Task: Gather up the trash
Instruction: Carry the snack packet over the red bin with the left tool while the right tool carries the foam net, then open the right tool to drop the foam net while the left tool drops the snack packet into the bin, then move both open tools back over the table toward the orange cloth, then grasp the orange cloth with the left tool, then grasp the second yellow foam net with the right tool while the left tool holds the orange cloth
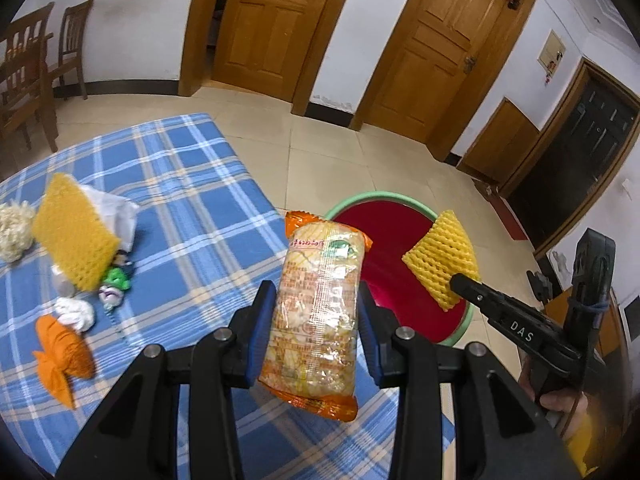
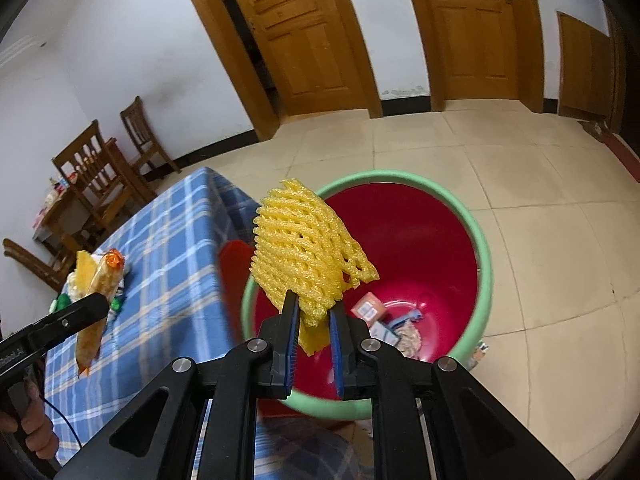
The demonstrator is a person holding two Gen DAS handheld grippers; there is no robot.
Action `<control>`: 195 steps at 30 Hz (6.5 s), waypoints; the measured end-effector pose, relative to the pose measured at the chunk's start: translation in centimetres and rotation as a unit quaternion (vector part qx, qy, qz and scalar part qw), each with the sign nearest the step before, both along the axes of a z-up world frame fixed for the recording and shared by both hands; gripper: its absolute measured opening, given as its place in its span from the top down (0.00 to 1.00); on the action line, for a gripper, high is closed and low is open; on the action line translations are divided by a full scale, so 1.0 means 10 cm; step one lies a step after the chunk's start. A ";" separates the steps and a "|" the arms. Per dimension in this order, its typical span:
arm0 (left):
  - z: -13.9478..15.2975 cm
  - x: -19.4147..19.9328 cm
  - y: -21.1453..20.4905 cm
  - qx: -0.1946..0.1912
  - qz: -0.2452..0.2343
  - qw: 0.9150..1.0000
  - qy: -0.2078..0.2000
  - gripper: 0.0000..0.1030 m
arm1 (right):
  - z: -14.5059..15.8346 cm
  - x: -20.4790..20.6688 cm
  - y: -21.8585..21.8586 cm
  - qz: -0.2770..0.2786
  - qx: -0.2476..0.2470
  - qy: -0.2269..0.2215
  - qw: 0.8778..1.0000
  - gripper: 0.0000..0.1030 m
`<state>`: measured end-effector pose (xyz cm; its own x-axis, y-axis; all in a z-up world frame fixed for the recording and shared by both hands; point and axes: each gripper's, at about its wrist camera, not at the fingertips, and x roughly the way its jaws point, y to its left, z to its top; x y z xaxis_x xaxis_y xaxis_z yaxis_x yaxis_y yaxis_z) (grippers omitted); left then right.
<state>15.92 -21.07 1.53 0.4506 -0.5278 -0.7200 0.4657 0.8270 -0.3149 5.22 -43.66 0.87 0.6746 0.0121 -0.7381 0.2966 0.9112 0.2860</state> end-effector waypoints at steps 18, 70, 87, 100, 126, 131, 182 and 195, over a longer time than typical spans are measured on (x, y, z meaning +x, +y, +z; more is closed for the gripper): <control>-0.20 0.05 -0.49 0.021 -0.045 0.999 0.014 0.62 | 0.00 -0.06 -0.26 -0.019 0.021 -0.008 1.000 0.63; -0.06 -0.06 0.41 0.005 0.050 0.999 0.020 0.40 | 0.25 -0.13 0.23 0.020 0.026 -0.025 0.999 0.47; -0.14 0.09 1.16 0.013 0.137 0.990 0.016 0.40 | 0.24 0.05 0.66 0.063 0.018 -0.011 0.998 0.47; -0.40 0.24 1.43 0.049 0.180 0.982 0.021 0.40 | 0.23 0.18 0.87 0.083 0.011 0.001 0.996 0.47; -0.65 0.28 1.57 0.090 0.183 0.979 0.019 0.43 | 0.15 0.48 1.34 0.139 0.014 0.016 0.990 0.47; -0.70 0.33 1.71 0.050 0.193 0.979 0.037 0.51 | 0.16 0.47 1.42 0.150 0.017 0.015 0.988 0.47; -0.59 0.16 2.51 -0.002 0.268 0.962 0.045 0.58 | -0.22 1.65 2.66 0.240 0.025 0.040 0.969 0.83; -0.47 0.07 2.46 -0.008 0.263 0.964 0.034 0.58 | 0.09 1.14 2.49 0.257 0.042 -0.015 0.965 0.89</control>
